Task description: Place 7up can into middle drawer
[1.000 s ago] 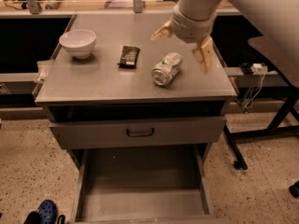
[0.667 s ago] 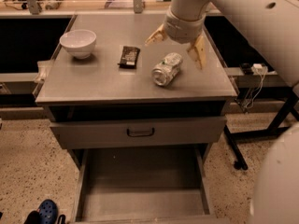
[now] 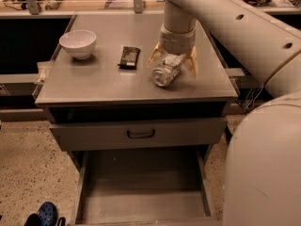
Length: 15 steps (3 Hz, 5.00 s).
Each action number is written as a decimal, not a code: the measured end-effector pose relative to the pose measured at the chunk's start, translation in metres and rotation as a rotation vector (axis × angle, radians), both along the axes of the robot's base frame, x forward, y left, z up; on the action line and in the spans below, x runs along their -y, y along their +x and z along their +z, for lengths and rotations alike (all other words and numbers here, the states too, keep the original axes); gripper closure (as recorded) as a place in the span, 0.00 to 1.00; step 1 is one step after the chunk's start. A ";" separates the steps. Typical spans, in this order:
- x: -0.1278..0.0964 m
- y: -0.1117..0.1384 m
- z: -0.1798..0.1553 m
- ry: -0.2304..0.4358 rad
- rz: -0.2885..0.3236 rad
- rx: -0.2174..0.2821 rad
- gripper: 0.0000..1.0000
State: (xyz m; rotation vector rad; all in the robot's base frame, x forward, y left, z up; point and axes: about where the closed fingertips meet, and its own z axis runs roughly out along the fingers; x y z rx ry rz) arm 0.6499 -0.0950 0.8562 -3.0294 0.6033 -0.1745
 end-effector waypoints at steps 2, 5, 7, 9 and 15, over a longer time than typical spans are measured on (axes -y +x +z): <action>-0.010 -0.015 -0.020 -0.033 -0.020 -0.029 0.64; -0.017 -0.112 0.022 0.095 -0.482 0.066 1.00; -0.002 -0.121 0.009 0.125 -0.738 -0.036 1.00; -0.026 -0.162 0.020 0.148 -0.906 -0.014 1.00; -0.054 -0.161 -0.166 0.379 -1.087 -0.358 1.00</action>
Offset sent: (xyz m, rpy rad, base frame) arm -0.0390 0.0101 -0.0230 -0.0593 0.0730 -0.1976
